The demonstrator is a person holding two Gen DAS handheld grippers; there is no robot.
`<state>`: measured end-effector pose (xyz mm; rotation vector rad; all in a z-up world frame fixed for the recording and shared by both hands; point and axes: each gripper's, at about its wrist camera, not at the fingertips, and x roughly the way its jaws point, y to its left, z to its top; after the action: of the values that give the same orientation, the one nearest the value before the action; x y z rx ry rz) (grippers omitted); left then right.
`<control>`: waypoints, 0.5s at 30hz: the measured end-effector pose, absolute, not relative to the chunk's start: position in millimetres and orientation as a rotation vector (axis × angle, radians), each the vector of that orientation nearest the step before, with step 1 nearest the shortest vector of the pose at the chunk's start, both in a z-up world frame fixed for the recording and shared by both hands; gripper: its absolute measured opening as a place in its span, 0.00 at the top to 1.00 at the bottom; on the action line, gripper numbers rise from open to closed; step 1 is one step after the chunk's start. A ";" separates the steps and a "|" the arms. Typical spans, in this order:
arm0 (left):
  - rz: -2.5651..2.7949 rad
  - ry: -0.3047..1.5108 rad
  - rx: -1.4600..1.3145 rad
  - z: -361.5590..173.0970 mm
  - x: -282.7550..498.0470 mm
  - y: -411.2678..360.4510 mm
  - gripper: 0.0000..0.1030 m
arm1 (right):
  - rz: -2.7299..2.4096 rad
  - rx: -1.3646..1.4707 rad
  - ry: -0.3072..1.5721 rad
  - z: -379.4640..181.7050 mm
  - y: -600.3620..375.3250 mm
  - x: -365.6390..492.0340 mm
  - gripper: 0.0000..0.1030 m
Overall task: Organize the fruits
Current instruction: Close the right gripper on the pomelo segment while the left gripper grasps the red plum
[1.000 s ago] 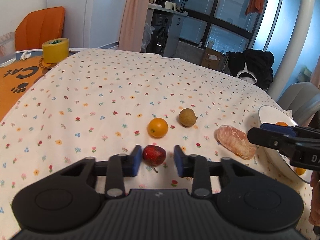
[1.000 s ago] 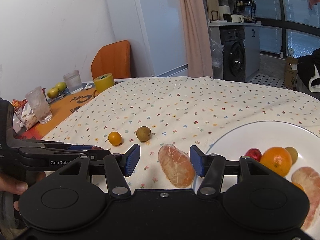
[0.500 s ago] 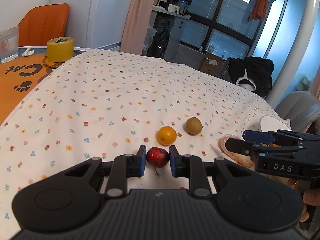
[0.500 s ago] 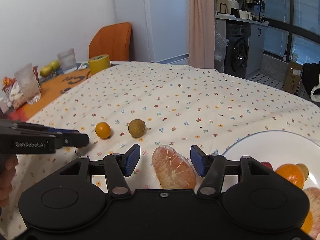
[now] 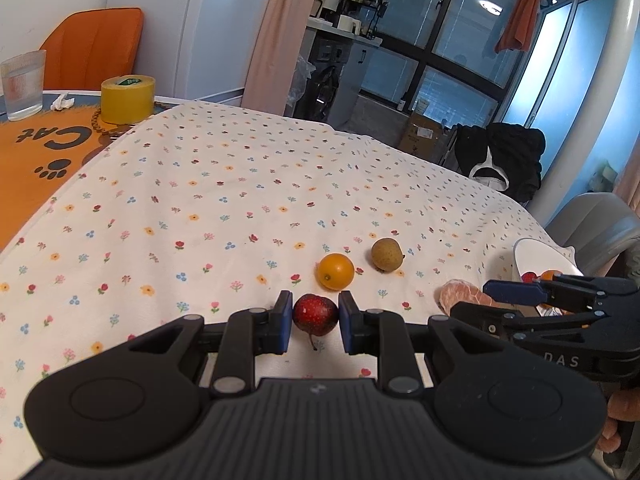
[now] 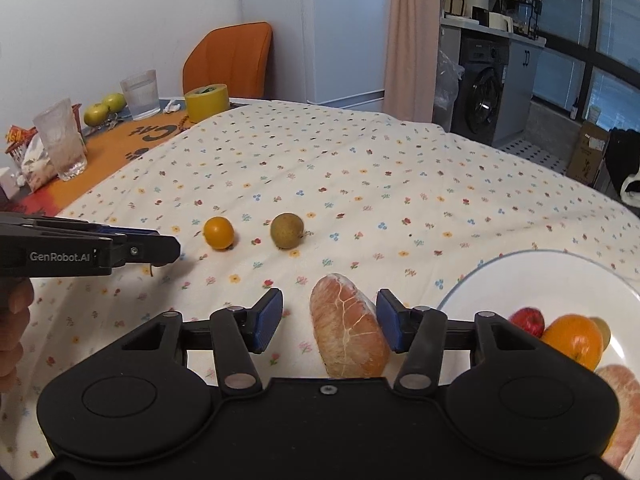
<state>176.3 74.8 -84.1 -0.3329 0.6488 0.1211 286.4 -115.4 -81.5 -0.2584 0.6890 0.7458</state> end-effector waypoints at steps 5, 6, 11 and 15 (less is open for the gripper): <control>0.122 0.643 -0.336 -82.8 171.4 75.0 0.78 | 0.784 -0.234 0.707 -79.7 -115.6 276.3 0.50; 0.122 0.642 -0.337 -82.6 170.4 74.9 0.78 | 0.793 -0.231 0.709 -79.6 -115.5 274.0 0.50; 0.117 0.641 -0.338 -82.4 165.8 74.6 0.78 | 0.787 -0.275 0.700 -81.7 -113.2 265.2 0.50; 0.115 0.638 -0.343 -81.8 162.7 75.3 0.78 | 0.784 -0.300 0.695 -82.2 -113.4 260.4 0.49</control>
<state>162.7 75.3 -81.8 -0.3425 0.6380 0.1151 260.4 -113.4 -82.2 -0.2997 0.6951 0.7836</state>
